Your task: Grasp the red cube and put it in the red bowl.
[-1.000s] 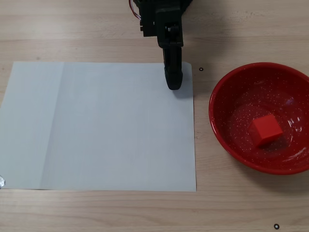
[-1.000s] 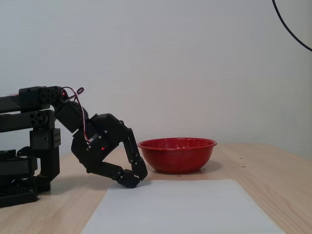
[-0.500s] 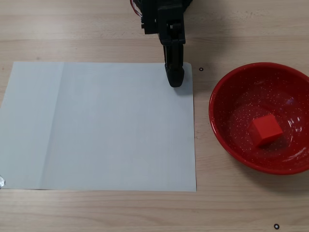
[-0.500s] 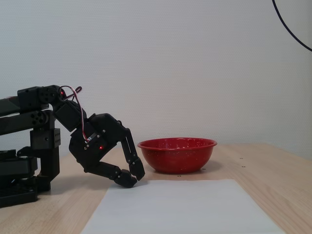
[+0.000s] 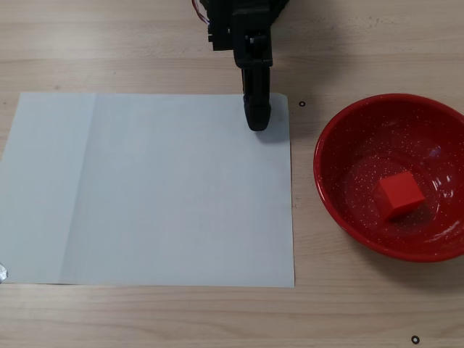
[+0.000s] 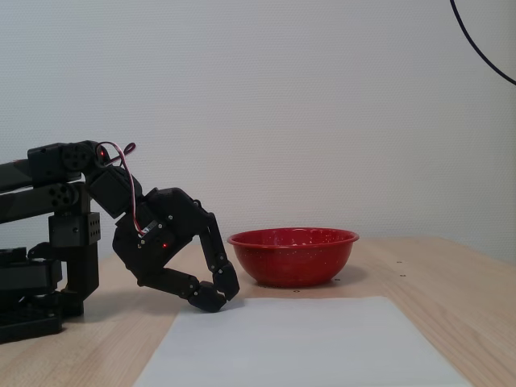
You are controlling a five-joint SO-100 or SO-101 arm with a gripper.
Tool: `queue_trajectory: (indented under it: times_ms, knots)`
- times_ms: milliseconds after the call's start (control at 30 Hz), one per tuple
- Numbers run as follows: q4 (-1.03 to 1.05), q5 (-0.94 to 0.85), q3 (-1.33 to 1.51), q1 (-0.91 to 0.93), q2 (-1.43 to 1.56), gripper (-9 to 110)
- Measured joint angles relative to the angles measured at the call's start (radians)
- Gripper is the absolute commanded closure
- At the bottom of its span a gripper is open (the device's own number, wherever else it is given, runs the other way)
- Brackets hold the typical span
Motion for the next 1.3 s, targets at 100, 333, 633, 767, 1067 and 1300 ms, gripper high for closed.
queue_trajectory:
  times_ms: [100, 333, 633, 767, 1067, 1300]
  knots:
    - [0.000, 0.000, 0.000, 0.002, 0.000, 101]
    - [0.009, 0.008, 0.000, 0.005, 0.000, 101]
    - [0.009, 0.009, 0.000, 0.012, 0.000, 101]
    - [0.009, 0.015, 0.000, 0.012, 0.000, 101]
    - [0.011, 0.015, 0.000, 0.012, 0.000, 101]
    - [0.011, 0.015, 0.000, 0.012, 0.000, 101]
